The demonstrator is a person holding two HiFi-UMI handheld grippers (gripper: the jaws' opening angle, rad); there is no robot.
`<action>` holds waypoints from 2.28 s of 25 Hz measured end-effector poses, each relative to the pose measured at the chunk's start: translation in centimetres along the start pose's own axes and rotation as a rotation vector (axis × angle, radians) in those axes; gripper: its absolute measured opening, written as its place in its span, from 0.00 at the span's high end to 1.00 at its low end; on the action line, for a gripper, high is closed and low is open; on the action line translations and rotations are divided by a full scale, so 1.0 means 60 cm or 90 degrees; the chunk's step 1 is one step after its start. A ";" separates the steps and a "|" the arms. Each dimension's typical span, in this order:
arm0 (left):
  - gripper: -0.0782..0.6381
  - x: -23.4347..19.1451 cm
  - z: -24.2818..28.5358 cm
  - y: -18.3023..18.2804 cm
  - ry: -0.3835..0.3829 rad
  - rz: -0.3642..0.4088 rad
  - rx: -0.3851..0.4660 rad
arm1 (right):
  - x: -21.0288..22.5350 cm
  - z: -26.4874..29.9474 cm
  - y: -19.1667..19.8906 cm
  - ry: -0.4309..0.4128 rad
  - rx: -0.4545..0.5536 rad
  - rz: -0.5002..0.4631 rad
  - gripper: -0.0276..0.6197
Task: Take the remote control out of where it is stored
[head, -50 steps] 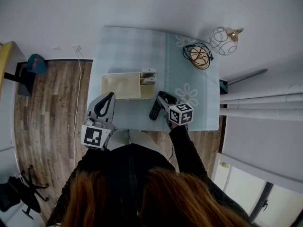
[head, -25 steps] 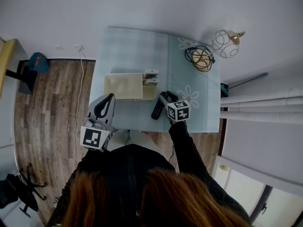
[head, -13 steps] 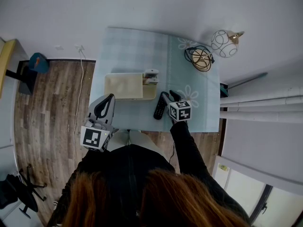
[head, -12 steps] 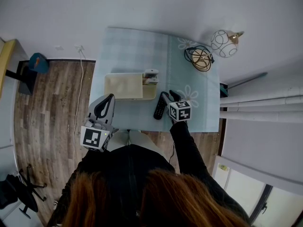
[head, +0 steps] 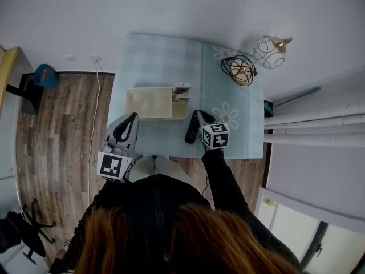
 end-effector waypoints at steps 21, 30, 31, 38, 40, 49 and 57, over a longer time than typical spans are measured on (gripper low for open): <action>0.88 -0.001 -0.001 -0.001 0.012 -0.012 0.009 | -0.080 -0.115 -0.148 0.007 0.225 -0.050 0.94; 0.88 -0.003 -0.005 -0.004 0.009 -0.012 0.009 | -0.133 -0.156 -0.160 -0.020 0.265 -0.068 0.94; 0.88 -0.003 -0.006 -0.005 0.011 -0.010 0.011 | -0.139 -0.159 -0.159 -0.026 0.268 -0.067 0.94; 0.88 -0.004 -0.012 -0.008 0.012 -0.008 0.009 | -0.162 -0.173 -0.159 -0.033 0.277 -0.072 0.94; 0.88 -0.003 -0.013 -0.005 0.018 -0.007 0.018 | -0.167 -0.180 -0.158 -0.032 0.277 -0.070 0.94; 0.88 -0.006 -0.013 0.005 0.018 -0.004 0.005 | -0.173 -0.195 -0.160 -0.033 0.289 -0.071 0.94; 0.88 0.002 -0.010 -0.001 0.029 0.005 0.014 | -0.176 -0.199 -0.166 -0.031 0.296 -0.075 0.94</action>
Point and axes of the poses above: the fingertips, and each gripper's own axes: z forward along the fingers, x to its right, y out of its underside, the point moved 4 cm from there along -z, backward along the fingers
